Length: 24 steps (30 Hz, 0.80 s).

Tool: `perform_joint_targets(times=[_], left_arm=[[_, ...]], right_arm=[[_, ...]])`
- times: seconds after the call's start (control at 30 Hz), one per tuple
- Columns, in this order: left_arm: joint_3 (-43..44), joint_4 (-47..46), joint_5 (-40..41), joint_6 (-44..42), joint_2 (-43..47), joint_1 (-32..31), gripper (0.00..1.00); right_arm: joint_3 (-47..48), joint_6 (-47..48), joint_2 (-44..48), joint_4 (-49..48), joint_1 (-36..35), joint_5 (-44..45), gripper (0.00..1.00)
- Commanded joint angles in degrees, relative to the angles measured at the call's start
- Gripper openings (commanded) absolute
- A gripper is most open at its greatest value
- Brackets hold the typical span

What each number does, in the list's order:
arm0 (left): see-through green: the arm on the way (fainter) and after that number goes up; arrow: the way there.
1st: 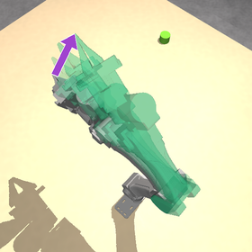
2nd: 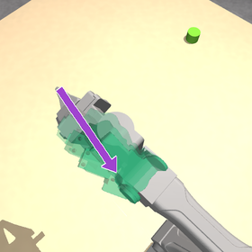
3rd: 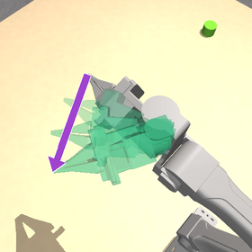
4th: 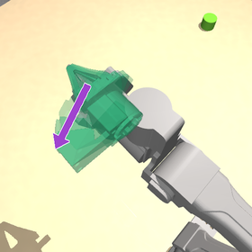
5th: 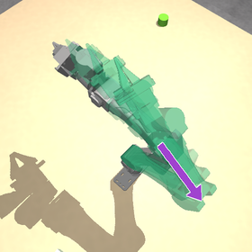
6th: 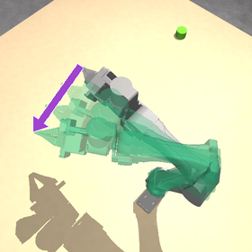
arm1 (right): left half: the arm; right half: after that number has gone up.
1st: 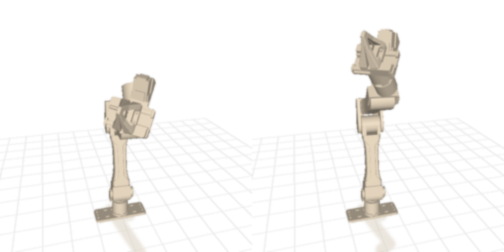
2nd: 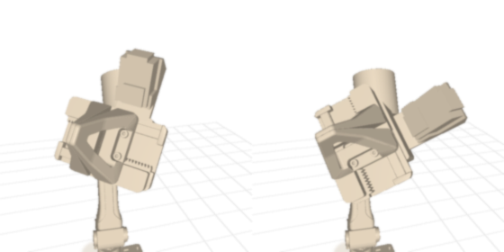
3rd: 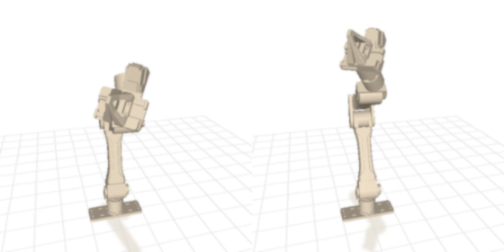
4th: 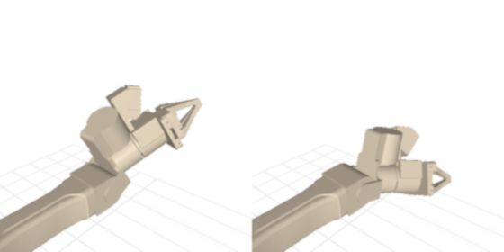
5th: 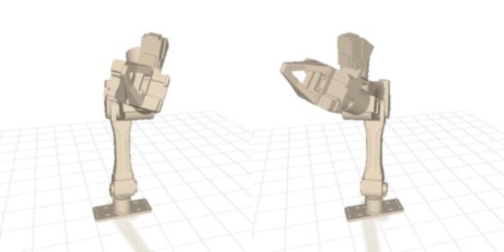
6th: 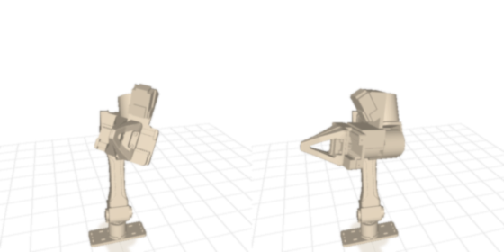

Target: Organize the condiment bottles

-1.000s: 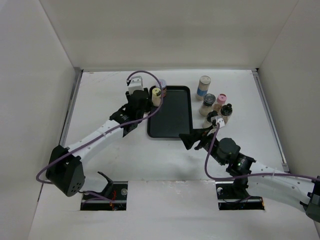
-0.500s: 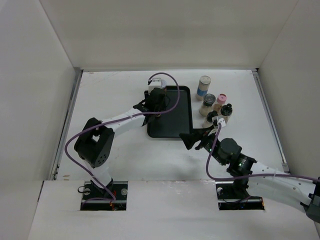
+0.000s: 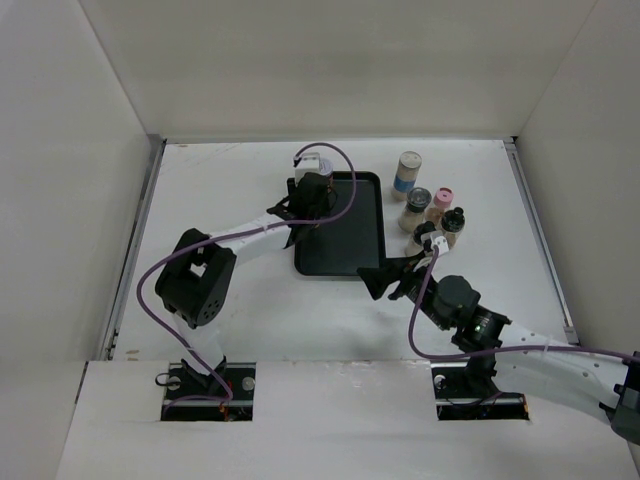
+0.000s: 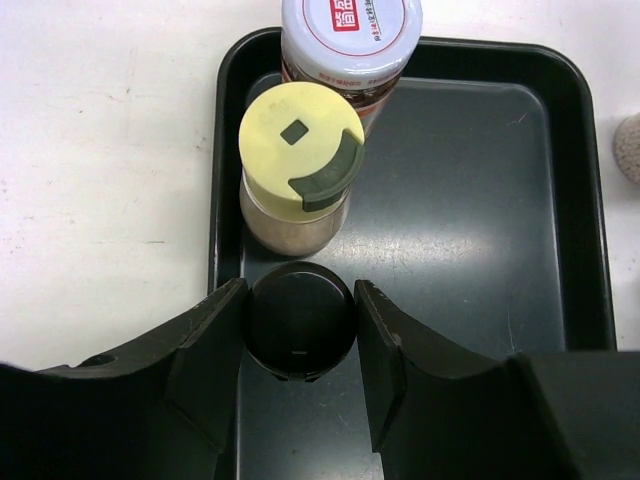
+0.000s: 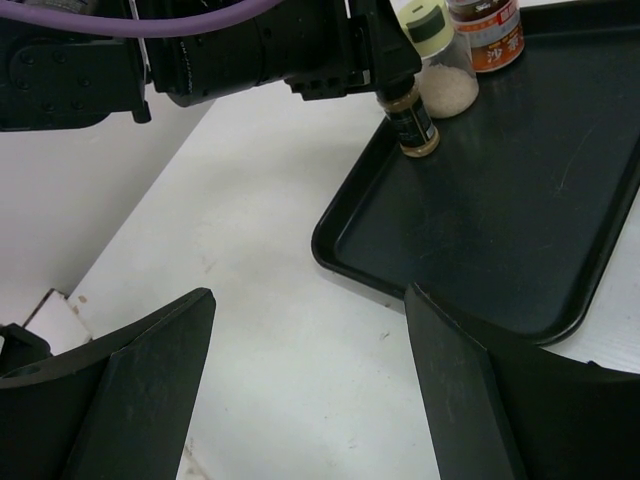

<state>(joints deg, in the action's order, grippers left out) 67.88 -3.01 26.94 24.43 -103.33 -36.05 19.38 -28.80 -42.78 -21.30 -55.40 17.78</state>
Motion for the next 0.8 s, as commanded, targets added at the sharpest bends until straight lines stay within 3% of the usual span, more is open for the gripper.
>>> perform_joint_targets(times=[0.0, 0.5, 0.67, 0.77], left_arm=[[0.33, -4.03, -0.4, -0.61, 0.94, 0.24, 0.33], [-4.33, -6.22, 0.04, -0.52, 5.68, 0.15, 0.75], [-6.96, -5.96, -1.27, -1.83, 11.47, -0.64, 0.81], [-9.95, -6.31, -1.28, -2.28, 17.35, -0.99, 0.83]], right_arm=[[1.72, -0.65, -0.1, -3.4, 0.51, -1.08, 0.83], [1.72, -0.12, 0.51, -3.22, 0.42, -0.29, 0.83], [1.28, -0.3, 2.0, -3.4, 0.42, 0.15, 0.81], [1.19, -0.3, 2.44, -3.31, 0.86, 0.76, 0.67]])
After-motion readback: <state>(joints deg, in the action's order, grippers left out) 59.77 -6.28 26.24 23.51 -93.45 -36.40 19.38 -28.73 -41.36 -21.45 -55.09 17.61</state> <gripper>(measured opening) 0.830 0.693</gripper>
